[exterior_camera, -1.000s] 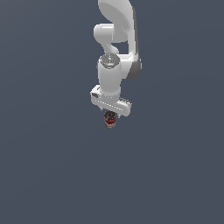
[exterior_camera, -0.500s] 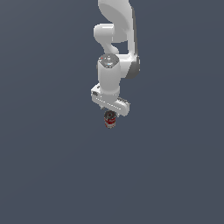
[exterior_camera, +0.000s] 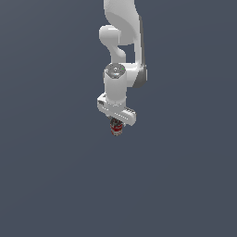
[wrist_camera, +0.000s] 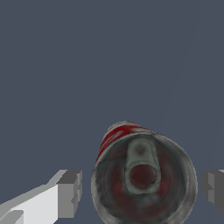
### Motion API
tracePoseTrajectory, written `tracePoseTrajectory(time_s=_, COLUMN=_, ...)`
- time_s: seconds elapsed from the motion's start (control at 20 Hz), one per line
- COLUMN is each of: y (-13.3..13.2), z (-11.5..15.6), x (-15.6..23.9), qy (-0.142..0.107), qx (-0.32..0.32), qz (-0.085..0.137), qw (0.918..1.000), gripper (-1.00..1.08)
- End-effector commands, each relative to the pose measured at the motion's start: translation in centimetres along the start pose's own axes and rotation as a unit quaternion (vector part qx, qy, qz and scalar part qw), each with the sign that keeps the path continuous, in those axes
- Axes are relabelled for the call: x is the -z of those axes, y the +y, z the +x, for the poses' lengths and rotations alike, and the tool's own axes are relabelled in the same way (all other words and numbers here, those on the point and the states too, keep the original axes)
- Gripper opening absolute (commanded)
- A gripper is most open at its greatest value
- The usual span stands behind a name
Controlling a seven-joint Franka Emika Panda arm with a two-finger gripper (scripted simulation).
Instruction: Pick up the object and move it to a goal position.
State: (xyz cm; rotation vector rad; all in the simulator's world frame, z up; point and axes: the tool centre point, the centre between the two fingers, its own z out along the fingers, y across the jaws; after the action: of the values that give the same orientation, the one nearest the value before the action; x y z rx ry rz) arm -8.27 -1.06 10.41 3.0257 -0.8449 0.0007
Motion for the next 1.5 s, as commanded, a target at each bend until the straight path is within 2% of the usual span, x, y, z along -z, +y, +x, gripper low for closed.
tracePoseTrajectory(time_s=0.0, y=0.1, z=-0.1, x=-1.2, qy=0.0, qx=-0.001, qz=0.0, qw=1.0, gripper=1.0)
tracePoseTrajectory(time_s=0.35, y=0.0, z=0.0, x=-2.7, qy=0.0, qx=-0.001, qz=0.0, qw=1.0, gripper=1.0)
tracePoseTrajectory(time_s=0.4, y=0.0, z=0.0, x=-2.7, qy=0.0, qx=-0.001, qz=0.0, qw=1.0, gripper=-1.0)
tracePoseTrajectory(time_s=1.05, y=-0.1, z=-0.2, x=-2.4, qy=0.0, qx=-0.001, qz=0.0, qw=1.0, gripper=-1.0)
tracePoseTrajectory(time_s=1.45, y=-0.9, z=-1.5, x=0.1, qy=0.0, qx=-0.001, qz=0.0, qw=1.0, gripper=-1.0)
